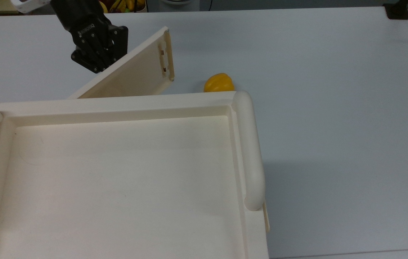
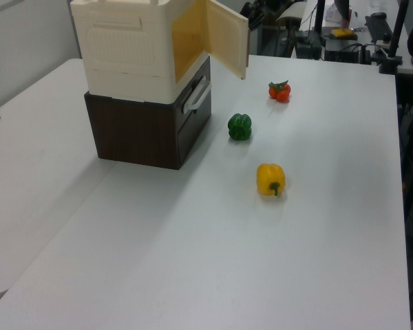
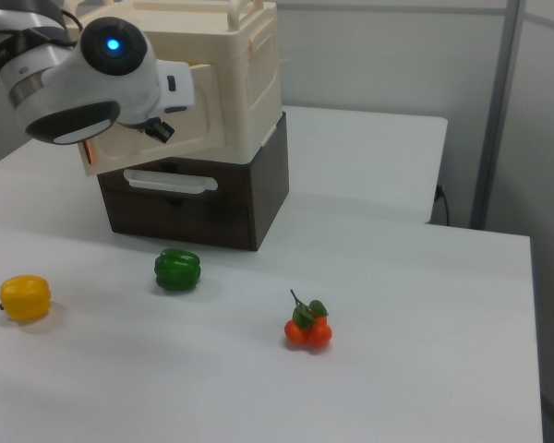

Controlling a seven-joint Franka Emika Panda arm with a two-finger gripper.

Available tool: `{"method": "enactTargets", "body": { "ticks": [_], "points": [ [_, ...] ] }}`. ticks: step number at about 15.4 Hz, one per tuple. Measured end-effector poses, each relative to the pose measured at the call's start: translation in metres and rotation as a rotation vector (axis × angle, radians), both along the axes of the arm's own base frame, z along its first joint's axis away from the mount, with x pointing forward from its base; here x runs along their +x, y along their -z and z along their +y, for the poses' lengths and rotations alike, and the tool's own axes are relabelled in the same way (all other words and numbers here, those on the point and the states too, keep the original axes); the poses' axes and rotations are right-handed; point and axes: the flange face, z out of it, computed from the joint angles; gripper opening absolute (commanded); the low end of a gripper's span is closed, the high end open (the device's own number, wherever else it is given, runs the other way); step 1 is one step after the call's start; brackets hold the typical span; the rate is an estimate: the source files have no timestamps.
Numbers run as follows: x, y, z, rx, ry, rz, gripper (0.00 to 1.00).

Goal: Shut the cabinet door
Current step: 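Press the door flush against the cabinet frame with the gripper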

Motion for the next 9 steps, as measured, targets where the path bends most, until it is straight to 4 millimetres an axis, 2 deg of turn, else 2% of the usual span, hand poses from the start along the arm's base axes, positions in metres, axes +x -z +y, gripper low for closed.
{"method": "enactTargets", "body": {
  "ticks": [4, 9],
  "points": [
    [0.015, 0.000, 0.026, -0.014, 0.012, -0.053, 0.00],
    [0.031, 0.001, 0.045, -0.038, 0.051, -0.117, 0.00]
  ]
}}
